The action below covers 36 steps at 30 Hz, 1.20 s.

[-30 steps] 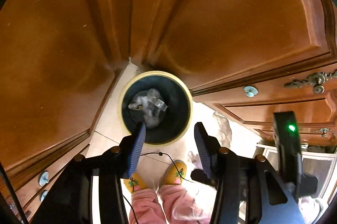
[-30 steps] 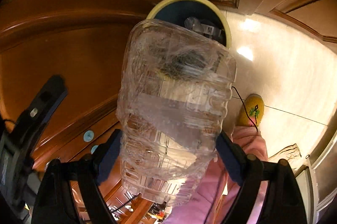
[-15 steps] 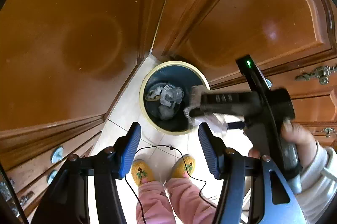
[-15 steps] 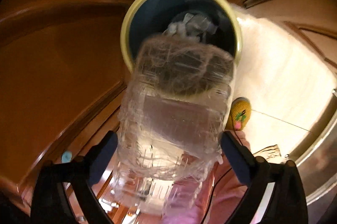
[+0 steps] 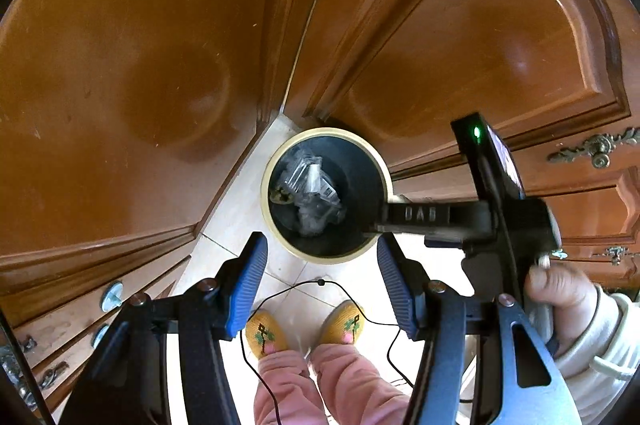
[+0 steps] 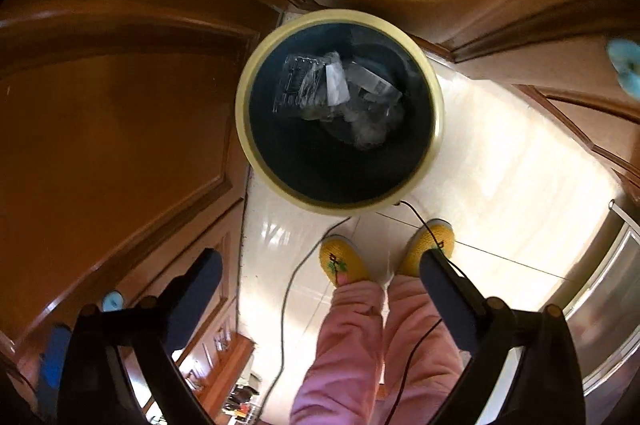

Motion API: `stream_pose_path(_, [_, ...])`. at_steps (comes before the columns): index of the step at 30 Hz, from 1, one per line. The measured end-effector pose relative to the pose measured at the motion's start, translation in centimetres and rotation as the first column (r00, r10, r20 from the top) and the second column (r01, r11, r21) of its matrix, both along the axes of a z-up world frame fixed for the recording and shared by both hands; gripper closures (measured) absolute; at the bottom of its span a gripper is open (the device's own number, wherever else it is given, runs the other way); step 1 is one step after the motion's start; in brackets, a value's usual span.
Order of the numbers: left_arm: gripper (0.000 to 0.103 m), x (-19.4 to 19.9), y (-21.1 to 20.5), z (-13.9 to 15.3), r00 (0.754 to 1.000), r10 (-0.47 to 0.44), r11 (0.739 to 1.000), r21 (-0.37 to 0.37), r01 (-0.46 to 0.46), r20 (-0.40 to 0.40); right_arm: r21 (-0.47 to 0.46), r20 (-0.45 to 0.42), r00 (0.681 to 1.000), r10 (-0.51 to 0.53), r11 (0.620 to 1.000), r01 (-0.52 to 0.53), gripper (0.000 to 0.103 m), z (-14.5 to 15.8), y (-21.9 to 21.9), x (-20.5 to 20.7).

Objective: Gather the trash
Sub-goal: 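Open the left tool to drop the scrap while the right tool releases the bottle into the bin, then raise both tools back up toward the cartons on the counter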

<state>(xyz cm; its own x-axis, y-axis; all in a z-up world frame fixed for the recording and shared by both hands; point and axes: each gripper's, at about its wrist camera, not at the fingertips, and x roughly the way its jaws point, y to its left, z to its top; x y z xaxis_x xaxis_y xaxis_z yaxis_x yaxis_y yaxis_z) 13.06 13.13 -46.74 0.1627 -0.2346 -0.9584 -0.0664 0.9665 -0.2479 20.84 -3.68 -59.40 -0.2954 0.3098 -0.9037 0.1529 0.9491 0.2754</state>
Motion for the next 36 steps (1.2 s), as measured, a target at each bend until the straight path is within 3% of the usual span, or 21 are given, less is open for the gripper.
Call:
stream_pose_path(9, [0.048, -0.6, -0.7, 1.9, 0.998, -0.058, 0.998, 0.02, 0.057, 0.038, -0.014, 0.056, 0.998, 0.023, 1.0, -0.023, 0.004, 3.2, -0.9, -4.0])
stream_pose_path(16, [0.046, -1.6, -1.5, 6.7, 0.991, -0.113, 0.993, 0.042, 0.11, 0.075, -0.012, 0.12, 0.993, 0.007, 1.0, -0.005, 0.004, 8.5, -1.8, -6.6])
stream_pose_path(20, [0.037, -2.4, -2.2, 9.6, 0.983, -0.146, 0.987, 0.083, 0.137, 0.11, -0.031, 0.201, 0.98, -0.004, 0.999, 0.01, 0.004, 13.4, -2.9, -7.9])
stream_pose_path(28, [0.037, -4.0, -3.2, 16.6, 0.969, -0.205, 0.973, 0.134, 0.186, 0.142, -0.051, 0.358, 0.933, -0.031, 0.997, 0.052, 0.004, 24.3, -5.7, -10.8])
stream_pose_path(36, [0.028, -4.6, -4.5, 25.6, 0.936, -0.251, 0.967, 0.116, 0.229, 0.245, -0.056, 0.493, 0.865, -0.098, 0.988, 0.144, 0.004, 35.8, -8.7, -13.6])
